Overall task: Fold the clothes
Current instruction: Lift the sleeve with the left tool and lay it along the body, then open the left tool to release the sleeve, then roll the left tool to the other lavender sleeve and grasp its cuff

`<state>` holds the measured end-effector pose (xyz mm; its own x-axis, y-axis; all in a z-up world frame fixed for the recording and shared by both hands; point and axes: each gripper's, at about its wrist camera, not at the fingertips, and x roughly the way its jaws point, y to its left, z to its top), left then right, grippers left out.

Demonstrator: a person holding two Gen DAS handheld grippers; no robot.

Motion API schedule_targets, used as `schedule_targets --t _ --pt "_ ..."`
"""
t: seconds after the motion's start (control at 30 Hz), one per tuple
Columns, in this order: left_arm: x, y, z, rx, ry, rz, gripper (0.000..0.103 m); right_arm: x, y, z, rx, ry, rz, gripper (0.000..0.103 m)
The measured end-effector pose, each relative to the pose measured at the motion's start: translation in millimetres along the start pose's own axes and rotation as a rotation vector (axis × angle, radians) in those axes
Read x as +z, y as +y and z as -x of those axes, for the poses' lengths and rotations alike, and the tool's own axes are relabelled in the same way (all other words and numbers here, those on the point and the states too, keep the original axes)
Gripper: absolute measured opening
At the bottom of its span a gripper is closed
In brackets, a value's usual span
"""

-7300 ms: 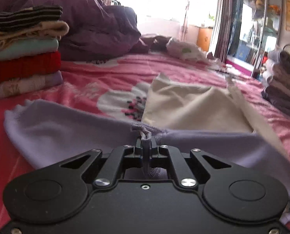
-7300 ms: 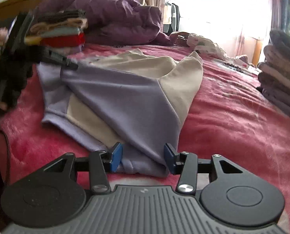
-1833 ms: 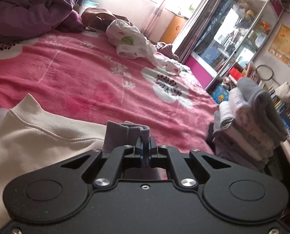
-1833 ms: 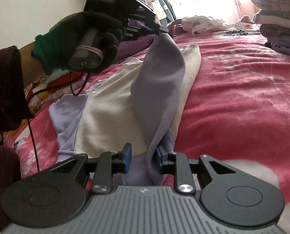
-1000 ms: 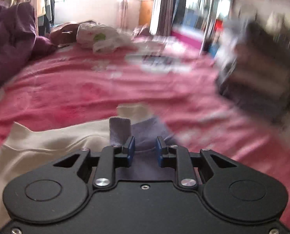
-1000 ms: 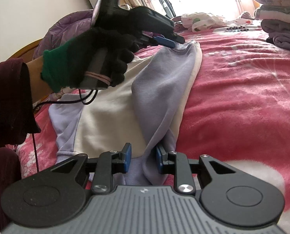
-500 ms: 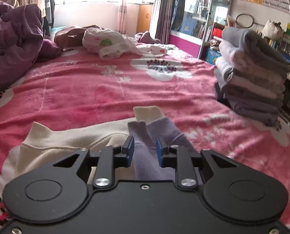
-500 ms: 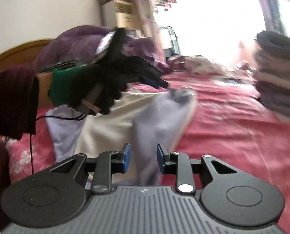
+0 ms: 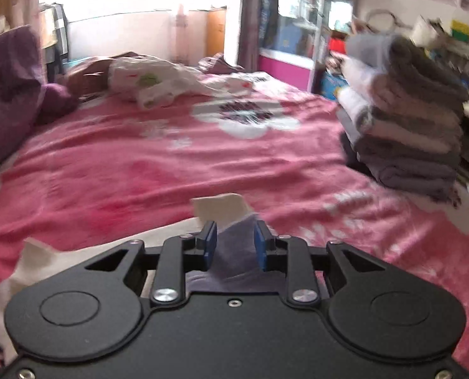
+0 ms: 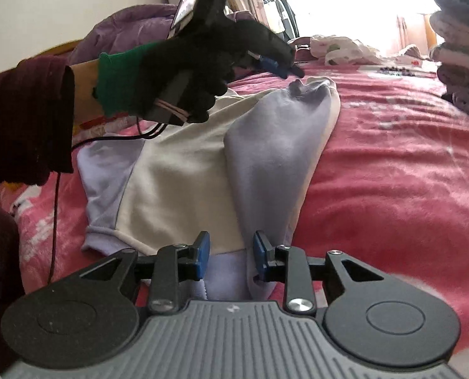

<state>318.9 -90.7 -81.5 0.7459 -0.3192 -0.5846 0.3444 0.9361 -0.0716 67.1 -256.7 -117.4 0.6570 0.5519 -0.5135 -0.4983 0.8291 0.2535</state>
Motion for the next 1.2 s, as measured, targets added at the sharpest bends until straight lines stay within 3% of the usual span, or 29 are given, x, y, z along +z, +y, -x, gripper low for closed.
schedule_targets --t 0.23,0.4,0.43,0.47,0.6,0.7,0.83,0.97,1.2 --pt "8.3 -7.5 -18.7 -0.027 0.043 0.01 0.027 -0.9 -3.9 -2.6 0.016 -0.007 -0.025 0.032" --pt "-5.1 12.0 27.2 0.012 0.017 0.101 0.028 -2.2 -3.5 -1.5 0.017 -0.021 -0.028 0.032" --pt "-8.8 16.8 38.0 0.022 0.012 0.12 0.036 -2.6 -2.7 -0.7 0.015 -0.025 -0.026 0.032" --pt "-14.5 22.3 50.1 0.024 0.008 0.148 0.048 -3.0 -2.0 0.1 0.013 -0.03 -0.024 0.032" --pt "-43.9 42.9 99.4 0.019 0.01 0.249 0.056 -3.7 2.6 6.8 -0.005 -0.054 -0.017 0.033" --pt "-69.2 54.7 138.5 0.043 0.001 0.316 0.068 -3.2 7.0 17.9 -0.002 -0.078 -0.043 0.036" --pt "-105.5 76.1 185.2 0.055 -0.016 0.45 0.073 -2.8 19.1 31.0 0.014 -0.096 -0.033 0.037" --pt "-144.5 98.9 227.4 0.055 -0.061 0.623 0.077 -4.4 34.2 33.3 0.031 -0.079 -0.018 0.045" --pt "-202.0 133.6 270.2 0.11 -0.082 0.851 0.078 -13.6 50.3 27.8 0.075 -0.029 -0.092 0.05"
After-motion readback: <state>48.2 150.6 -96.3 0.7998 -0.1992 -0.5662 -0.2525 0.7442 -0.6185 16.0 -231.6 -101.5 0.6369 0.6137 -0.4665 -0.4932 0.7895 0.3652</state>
